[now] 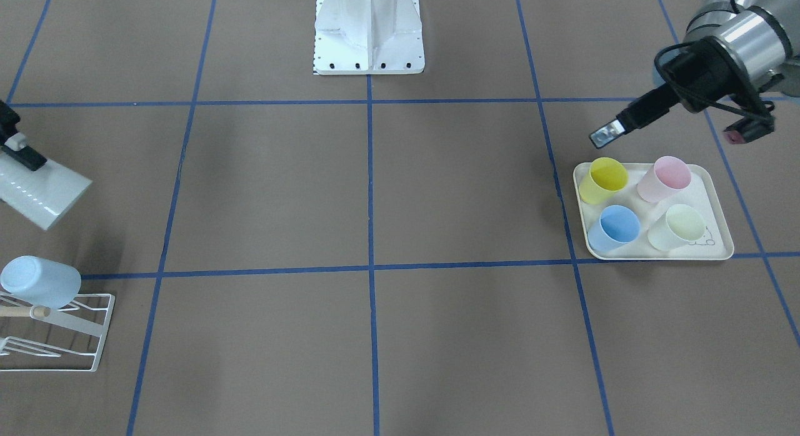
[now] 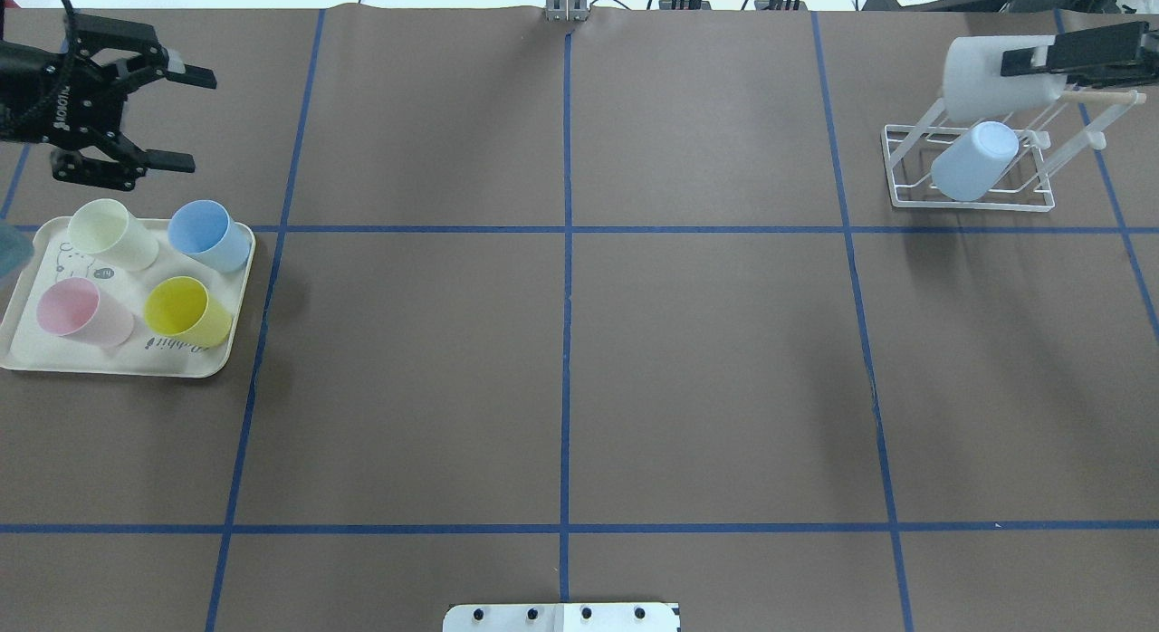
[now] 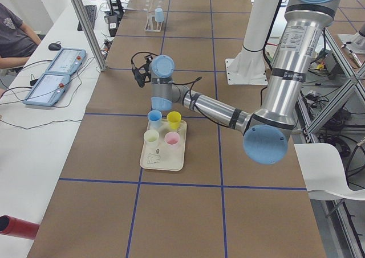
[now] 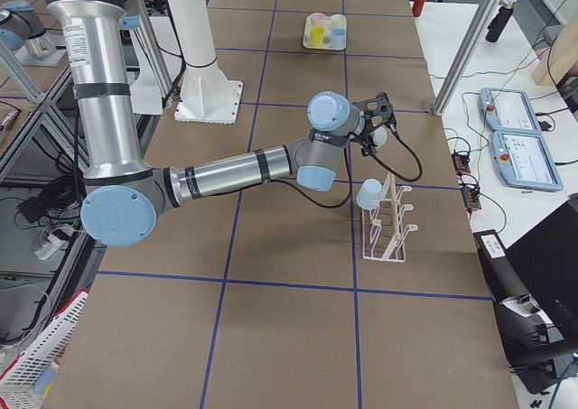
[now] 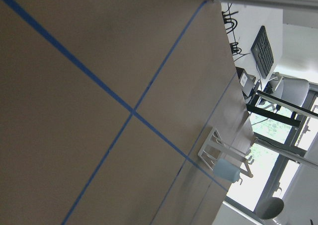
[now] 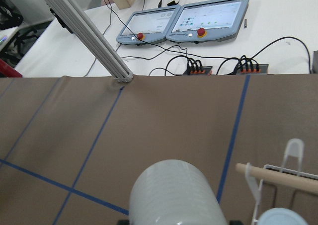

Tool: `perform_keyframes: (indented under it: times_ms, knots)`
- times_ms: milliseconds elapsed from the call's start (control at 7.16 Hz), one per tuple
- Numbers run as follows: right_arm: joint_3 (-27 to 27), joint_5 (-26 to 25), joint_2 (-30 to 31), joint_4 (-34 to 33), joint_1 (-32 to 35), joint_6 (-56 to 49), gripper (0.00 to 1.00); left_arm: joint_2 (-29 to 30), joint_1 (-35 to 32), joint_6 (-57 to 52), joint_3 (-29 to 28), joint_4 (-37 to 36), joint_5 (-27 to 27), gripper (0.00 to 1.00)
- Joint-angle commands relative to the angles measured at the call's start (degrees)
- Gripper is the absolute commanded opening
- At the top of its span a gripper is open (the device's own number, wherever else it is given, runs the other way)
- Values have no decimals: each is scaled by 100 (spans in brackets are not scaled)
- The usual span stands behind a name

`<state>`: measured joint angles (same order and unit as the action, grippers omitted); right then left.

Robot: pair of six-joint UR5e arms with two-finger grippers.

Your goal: Transfer IKEA cup to right arm and place on rack

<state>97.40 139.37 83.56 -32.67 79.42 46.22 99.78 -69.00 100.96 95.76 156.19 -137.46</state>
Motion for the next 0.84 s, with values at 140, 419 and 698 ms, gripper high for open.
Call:
perform_keyframes:
  times_ms: [140,419,698]
  knots:
    - [24,55,143,-2709,547,-3339,8,-599,-456,-3485,22,-1665,847,100]
    - [42,47,3,-4066,409,-3839,8,-819,-552,-5044,48,-2397,1212,100]
    - [-28,-93,-296,-4870,163,-3927,9,-1056,-544,-5139,66,-2417,1274,100]
